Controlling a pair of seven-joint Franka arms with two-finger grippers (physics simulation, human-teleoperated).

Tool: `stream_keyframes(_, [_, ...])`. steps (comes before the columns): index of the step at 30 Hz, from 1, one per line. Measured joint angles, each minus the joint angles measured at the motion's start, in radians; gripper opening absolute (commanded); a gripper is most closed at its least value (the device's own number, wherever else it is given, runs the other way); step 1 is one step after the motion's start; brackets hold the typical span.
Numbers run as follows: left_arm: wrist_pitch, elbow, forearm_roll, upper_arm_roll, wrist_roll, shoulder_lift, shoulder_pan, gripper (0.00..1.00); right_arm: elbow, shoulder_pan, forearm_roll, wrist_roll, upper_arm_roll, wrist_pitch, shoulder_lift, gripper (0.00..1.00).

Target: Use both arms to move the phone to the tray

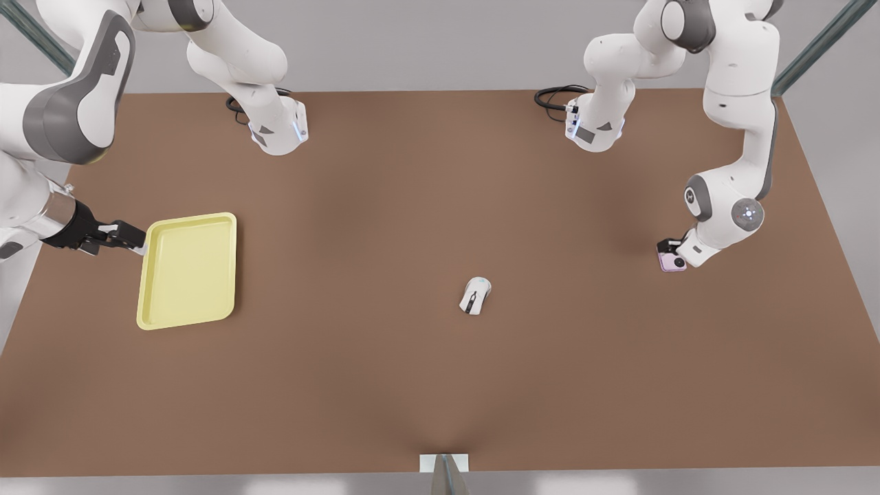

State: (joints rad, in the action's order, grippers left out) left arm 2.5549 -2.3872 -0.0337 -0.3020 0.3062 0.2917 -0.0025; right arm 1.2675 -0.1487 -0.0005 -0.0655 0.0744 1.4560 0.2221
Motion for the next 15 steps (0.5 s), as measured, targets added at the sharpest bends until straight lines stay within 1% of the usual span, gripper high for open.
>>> stream_keyframes(8, [0.008,0.004,0.070,0.003,0.083,0.047,0.031,1.00,0.000,0.000,0.000,-0.001,0.001,0.000,0.000,1.00])
stream_keyframes(15, [0.015,0.005,0.113,0.014,0.134,0.054,0.034,1.00,0.000,0.000,0.000,-0.001,0.000,-0.001,0.000,1.00])
